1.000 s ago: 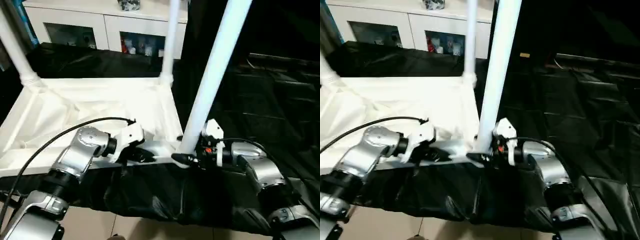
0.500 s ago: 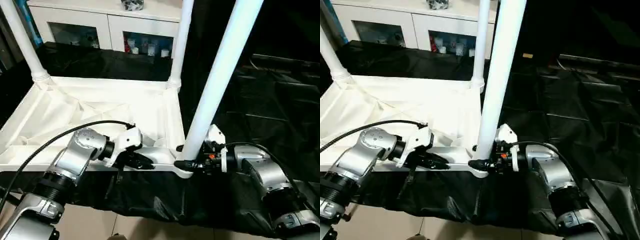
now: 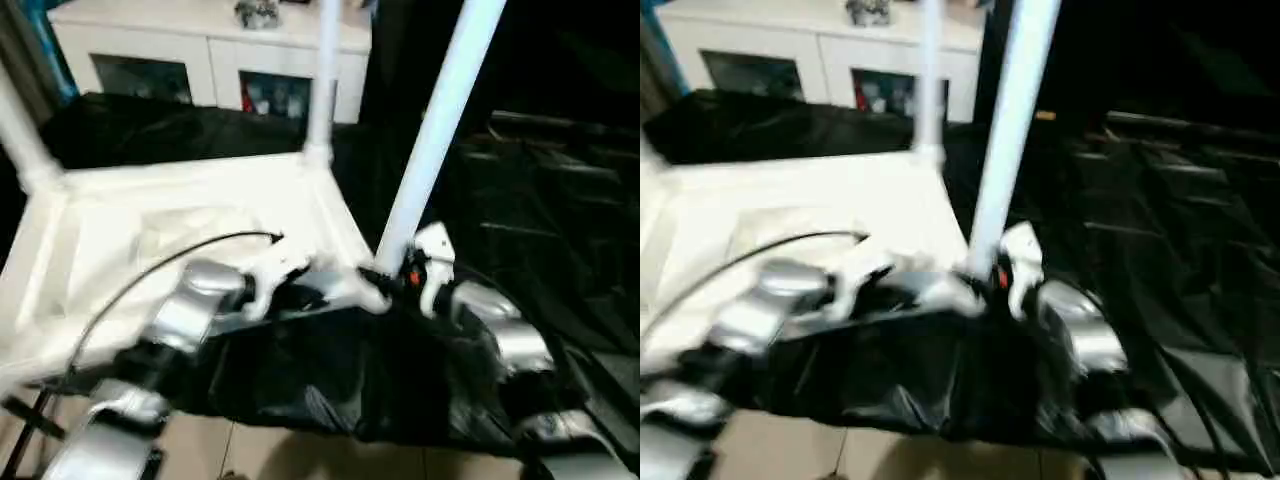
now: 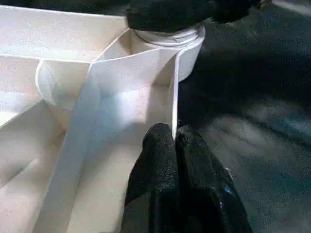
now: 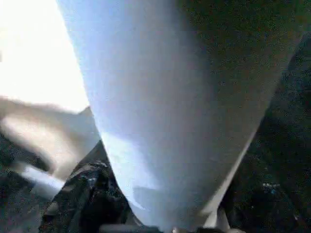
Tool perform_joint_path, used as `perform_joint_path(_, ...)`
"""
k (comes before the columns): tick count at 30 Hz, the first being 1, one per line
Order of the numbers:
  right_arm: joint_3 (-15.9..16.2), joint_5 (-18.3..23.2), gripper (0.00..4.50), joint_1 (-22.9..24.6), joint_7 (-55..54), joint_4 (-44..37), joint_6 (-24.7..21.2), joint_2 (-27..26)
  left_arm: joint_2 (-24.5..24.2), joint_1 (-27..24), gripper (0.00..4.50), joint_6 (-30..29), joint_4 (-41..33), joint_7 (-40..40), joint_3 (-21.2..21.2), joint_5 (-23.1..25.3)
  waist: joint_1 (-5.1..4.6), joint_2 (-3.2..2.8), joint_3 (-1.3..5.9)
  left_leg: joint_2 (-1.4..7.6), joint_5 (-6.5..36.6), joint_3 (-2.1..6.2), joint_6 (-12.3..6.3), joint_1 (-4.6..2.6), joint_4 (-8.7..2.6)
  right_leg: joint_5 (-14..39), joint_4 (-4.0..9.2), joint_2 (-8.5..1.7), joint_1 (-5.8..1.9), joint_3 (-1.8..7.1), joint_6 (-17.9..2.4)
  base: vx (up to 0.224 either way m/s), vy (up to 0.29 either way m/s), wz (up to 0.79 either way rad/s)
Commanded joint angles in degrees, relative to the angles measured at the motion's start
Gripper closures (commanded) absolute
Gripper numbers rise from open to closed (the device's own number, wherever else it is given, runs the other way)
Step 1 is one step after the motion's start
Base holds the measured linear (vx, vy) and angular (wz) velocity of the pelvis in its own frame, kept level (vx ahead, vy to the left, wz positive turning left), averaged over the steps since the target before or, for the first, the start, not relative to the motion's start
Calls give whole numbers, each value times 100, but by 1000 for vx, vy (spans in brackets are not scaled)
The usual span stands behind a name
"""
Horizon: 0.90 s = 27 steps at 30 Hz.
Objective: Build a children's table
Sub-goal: Rotate leg to tighten
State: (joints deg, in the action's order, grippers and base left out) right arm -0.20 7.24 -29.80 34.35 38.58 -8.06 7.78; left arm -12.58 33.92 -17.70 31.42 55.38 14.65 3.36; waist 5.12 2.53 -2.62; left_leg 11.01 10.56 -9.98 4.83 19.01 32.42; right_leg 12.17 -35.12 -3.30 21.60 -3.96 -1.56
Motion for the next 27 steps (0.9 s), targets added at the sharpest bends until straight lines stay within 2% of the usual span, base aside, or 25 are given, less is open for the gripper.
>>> perform_joint_path(1,290,78,231,-36,-458,704,-364,-712,605,263,450,-20,42,-580,152,-35,-1,-54,248,244,1483,107,17,-1,-401,2060,578,-549,-161,332,-837,0,0,0)
perform_joint_path(2,266,86,236,-61,-525,739,-367,-739,625,266,450,-22,47,-605,151,-30,8,-76,251,249,1459,110,21,-2,-403,1986,571,-555,-161,335,-852,0,0,0)
perform_joint_path(4,155,45,241,-251,-956,991,-309,-926,745,267,450,-12,66,-679,182,-11,-2,-66,262,246,1405,104,-5,13,-402,1729,547,-545,-162,338,-905,0,0,0)
perform_joint_path(6,178,-93,241,-365,-1173,1152,-215,-1013,789,239,450,5,51,-657,219,22,-13,-69,273,245,1393,102,8,16,-403,1629,531,-535,-166,334,-929,0,0,0)
perform_joint_path(7,249,-253,241,-428,-1201,1246,14,-1046,761,187,450,58,6,-563,255,63,-15,-72,272,243,1409,99,3,22,-402,1595,529,-542,-166,335,-925,0,0,0)
perform_joint_path(8,258,-272,241,-434,-1174,1256,77,-1050,741,173,450,66,-11,-531,258,62,-22,-56,272,241,1422,95,-7,23,-403,1609,536,-539,-170,334,-917,0,0,0)
perform_joint_path(9,260,-295,194,-449,-1164,1279,140,-1052,723,169,450,58,-11,-540,250,53,-11,-65,273,242,1417,93,-29,22,-402,1599,538,-546,-175,337,-902,0,0,0)
perform_joint_path(11,305,-340,181,-434,-987,1227,225,-967,631,130,450,51,-57,-474,183,-26,-18,-66,269,249,1444,97,-45,23,-413,1600,537,-540,-173,335,-908,0,0,0)
perform_joint_path(16,435,-329,138,-326,-162,992,325,-641,334,11,450,270,-160,-136,158,-78,-7,-60,284,243,1320,87,-154,43,-403,1379,528,-537,-202,337,-925,0,0,0)
perform_joint_path(19,567,-281,115,-239,472,764,420,-400,110,-84,450,420,-270,197,178,-172,-1,-56,310,248,882,71,-303,65,-373,677,444,-533,-233,339,-1077,0,0,0)
perform_joint_path(22,748,-225,103,-109,1304,486,495,-108,-163,-211,450,549,-489,753,218,-312,-12,-47,307,249,798,59,-415,79,-359,460,425,-521,-247,329,-1192,0,0,0)
perform_joint_path(27,1029,-48,103,112,2545,-37,427,309,-532,-263,450,655,-617,1302,257,-360,18,-65,277,277,954,54,-443,43,-371,737,454,-515,-218,322,-1228,0,0,0)
